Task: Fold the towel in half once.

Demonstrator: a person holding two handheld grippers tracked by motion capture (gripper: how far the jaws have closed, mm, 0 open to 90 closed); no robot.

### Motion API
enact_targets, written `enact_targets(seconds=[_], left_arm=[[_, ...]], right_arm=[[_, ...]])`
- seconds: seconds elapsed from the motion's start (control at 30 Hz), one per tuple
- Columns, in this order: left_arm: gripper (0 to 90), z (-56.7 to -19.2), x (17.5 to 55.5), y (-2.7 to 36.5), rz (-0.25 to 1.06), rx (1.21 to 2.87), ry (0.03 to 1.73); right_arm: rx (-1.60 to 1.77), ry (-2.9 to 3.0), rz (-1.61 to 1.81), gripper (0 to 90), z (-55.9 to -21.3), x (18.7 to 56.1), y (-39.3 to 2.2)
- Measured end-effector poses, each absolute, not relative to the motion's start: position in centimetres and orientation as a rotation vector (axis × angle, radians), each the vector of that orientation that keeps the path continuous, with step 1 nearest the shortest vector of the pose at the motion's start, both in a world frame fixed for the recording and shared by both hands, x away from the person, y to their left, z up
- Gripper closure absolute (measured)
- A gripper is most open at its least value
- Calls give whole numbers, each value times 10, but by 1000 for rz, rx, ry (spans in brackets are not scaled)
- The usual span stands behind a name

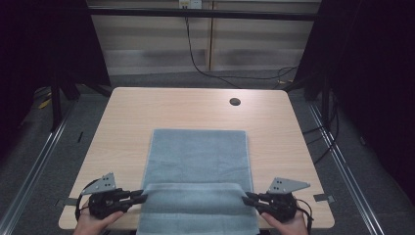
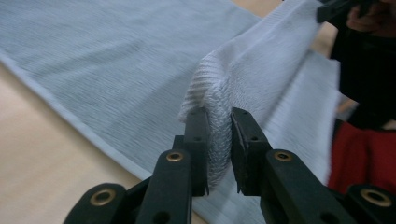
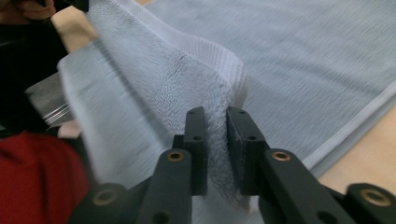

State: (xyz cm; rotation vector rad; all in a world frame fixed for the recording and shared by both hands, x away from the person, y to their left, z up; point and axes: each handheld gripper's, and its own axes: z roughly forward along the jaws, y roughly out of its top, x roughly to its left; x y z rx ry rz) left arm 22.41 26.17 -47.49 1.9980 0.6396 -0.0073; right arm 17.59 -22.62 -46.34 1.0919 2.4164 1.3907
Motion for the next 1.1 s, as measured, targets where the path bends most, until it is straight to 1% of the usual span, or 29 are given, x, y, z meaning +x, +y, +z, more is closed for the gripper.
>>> enact_targets(seconds=[0.03, 0.1, 0.17, 0.23, 0.3, 0.33, 0.4, 0.47, 0.5, 0.57, 0.6, 0.63, 0.67, 0.77, 0.83, 0.87, 0.93, 1.0, 1.1], left_arm=[[760, -474, 219, 262, 0, 2008, 630], [742, -472, 212, 265, -26, 1990, 600], [714, -468, 206, 267, -21, 1975, 585], [682, -463, 207, 269, -12, 1971, 553], [659, -460, 217, 270, 18, 1956, 564], [659, -459, 223, 270, 16, 1951, 575], [642, -459, 243, 267, 36, 1955, 613], [641, -462, 266, 263, 37, 1949, 645], [634, -464, 277, 259, 50, 1960, 677], [630, -471, 296, 250, 3, 1988, 704], [628, -475, 301, 245, 36, 2025, 714], [631, -479, 304, 241, 57, 2038, 729], [632, -484, 307, 238, 34, 2046, 733], [609, -494, 313, 228, 60, 2090, 744], [602, -501, 318, 224, 104, 2113, 773], [607, -504, 320, 223, 98, 2110, 782], [610, -505, 319, 223, 93, 2112, 773], [609, -506, 312, 224, 93, 2114, 759], [622, -506, 296, 225, 46, 2115, 730]], right_arm=[[1100, 2419, 1396, 748, -465, 170, -227], [1116, 2410, 1421, 742, -466, 159, -232], [1117, 2385, 1452, 719, -462, 149, -238], [1119, 2369, 1471, 713, -458, 142, -241], [1114, 2361, 1459, 692, -457, 142, -243], [1114, 2358, 1447, 672, -457, 146, -242], [1107, 2355, 1418, 671, -457, 158, -241], [1101, 2360, 1400, 664, -459, 178, -239], [1112, 2359, 1380, 672, -460, 189, -237], [1122, 2389, 1391, 682, -466, 211, -232], [1110, 2417, 1360, 693, -470, 220, -228], [1102, 2445, 1337, 692, -473, 228, -223], [1099, 2460, 1325, 685, -476, 234, -218], [1094, 2478, 1246, 622, -481, 249, -206], [1121, 2466, 1251, 605, -485, 263, -202], [1111, 2459, 1210, 585, -488, 270, -200], [1132, 2465, 1152, 584, -494, 280, -197], [1136, 2491, 1148, 581, -500, 280, -196], [1134, 2520, 1135, 584, -498, 268, -200]])
